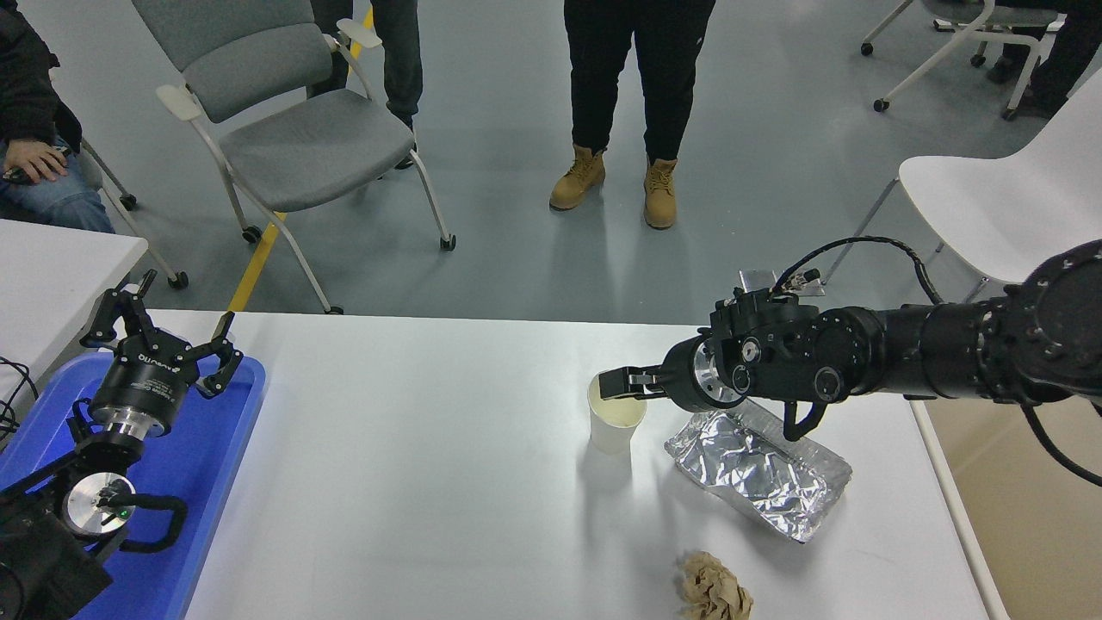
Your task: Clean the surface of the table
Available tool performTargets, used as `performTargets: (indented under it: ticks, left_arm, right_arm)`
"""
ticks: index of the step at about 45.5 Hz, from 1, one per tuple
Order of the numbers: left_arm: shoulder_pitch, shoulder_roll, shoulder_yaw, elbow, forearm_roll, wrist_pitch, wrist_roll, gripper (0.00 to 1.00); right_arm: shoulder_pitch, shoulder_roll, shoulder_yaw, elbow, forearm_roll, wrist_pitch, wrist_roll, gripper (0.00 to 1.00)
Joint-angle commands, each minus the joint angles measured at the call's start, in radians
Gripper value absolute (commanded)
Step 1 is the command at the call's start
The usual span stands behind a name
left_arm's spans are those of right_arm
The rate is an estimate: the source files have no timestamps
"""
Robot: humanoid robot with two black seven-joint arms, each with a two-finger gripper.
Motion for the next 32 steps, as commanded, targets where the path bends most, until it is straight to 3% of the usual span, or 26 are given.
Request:
performTargets:
  ticks: [1,32]
  left_arm:
    - [0.0,0.001,0.0,0.0,0.0,0.0,0.001,1.0]
    - [0.0,-0.001,0.0,0.0,0.0,0.0,-0.001,1.0]
  right_arm:
    - [-0.038,0.012,-0.032,-0.05,-0.008,-0.019,0.003,0.86]
    - [-0.094,0.026,-0.033,-0.093,-0.04,-0.023,0.009,0.8]
